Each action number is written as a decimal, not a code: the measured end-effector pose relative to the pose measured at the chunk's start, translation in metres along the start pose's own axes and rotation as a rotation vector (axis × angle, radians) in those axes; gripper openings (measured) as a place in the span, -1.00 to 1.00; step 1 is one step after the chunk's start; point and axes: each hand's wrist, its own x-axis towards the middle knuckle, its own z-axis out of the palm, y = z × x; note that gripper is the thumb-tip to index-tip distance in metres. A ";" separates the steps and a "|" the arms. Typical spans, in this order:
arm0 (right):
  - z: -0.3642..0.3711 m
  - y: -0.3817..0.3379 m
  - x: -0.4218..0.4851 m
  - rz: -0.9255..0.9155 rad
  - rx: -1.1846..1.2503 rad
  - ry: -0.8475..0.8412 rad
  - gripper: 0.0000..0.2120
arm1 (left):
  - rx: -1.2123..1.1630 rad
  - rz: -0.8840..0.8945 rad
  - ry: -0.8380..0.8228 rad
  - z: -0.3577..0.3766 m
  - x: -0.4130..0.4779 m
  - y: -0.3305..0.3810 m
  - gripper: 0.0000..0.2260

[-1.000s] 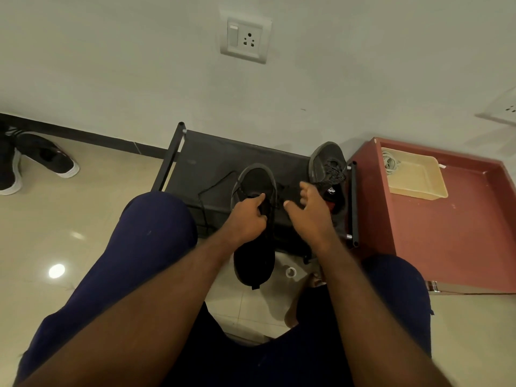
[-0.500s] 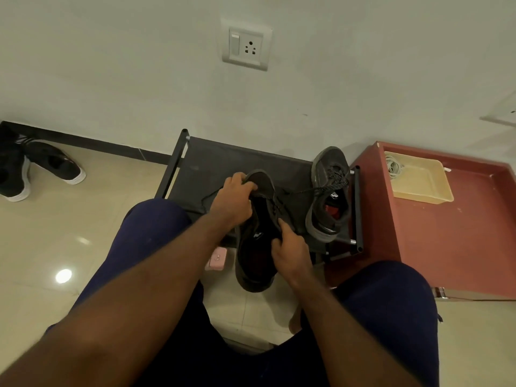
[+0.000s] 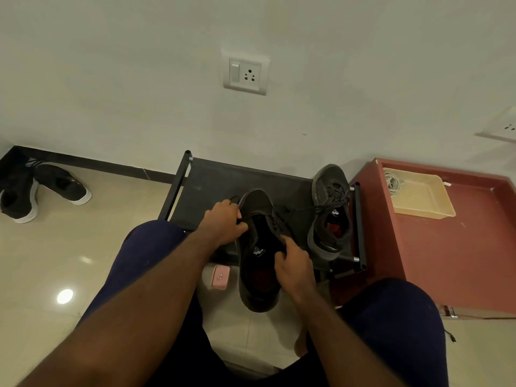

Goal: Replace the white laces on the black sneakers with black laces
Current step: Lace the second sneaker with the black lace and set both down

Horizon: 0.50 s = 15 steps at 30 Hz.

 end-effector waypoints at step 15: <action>-0.004 -0.022 0.025 -0.064 0.111 0.049 -0.74 | -1.137 -0.259 0.011 -0.047 -0.047 0.032 -0.85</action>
